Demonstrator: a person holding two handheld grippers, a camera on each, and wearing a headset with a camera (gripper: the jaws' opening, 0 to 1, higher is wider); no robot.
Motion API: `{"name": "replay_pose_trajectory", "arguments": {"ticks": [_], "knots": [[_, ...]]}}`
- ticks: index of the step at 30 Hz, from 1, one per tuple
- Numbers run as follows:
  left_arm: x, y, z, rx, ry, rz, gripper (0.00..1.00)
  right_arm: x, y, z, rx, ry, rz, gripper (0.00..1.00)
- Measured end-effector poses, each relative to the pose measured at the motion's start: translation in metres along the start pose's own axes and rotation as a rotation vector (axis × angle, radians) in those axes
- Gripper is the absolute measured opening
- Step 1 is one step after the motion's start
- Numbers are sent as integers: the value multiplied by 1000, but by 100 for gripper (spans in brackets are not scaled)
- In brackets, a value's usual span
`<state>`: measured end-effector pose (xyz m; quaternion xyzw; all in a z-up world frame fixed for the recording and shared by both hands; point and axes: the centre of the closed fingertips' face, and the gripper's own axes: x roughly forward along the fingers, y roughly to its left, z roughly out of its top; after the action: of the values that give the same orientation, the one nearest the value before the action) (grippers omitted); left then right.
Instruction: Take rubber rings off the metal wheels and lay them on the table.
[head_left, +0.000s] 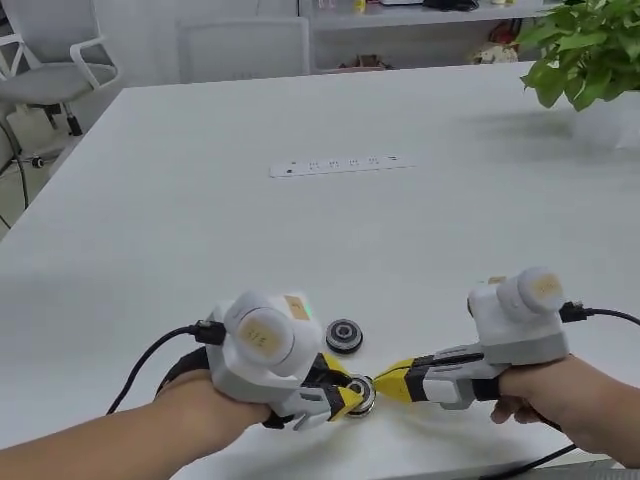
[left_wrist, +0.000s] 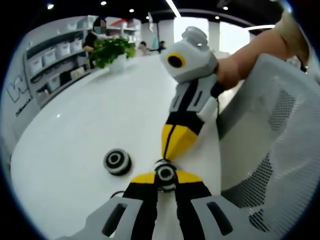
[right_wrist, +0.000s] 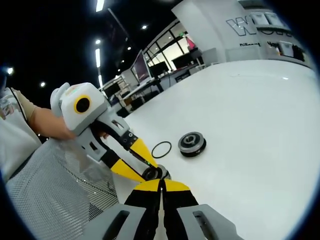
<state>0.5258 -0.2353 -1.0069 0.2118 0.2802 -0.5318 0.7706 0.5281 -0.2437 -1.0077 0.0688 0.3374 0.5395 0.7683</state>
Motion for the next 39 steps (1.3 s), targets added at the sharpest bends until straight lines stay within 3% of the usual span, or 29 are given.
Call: {"name": "replay_pose_trajectory", "arguments": {"ticks": [20, 22, 23, 24, 26, 39], "knots": [[1, -2, 0, 1, 12, 14, 12, 5, 14, 2, 0, 0, 54, 0], [1, -2, 0, 2, 12, 13, 12, 5, 18, 4, -8, -4, 77, 0], [1, -2, 0, 2, 13, 14, 13, 7, 28, 9, 2, -28, 112, 0], [2, -2, 0, 1, 13, 14, 12, 6, 24, 11, -32, -31, 91, 0], [2, -3, 0, 0, 11, 13, 13, 5, 24, 7, -25, -10, 90, 0], [3, -3, 1, -3, 14, 8, 13, 2, 12, 2, -36, -5, 51, 0]]}}
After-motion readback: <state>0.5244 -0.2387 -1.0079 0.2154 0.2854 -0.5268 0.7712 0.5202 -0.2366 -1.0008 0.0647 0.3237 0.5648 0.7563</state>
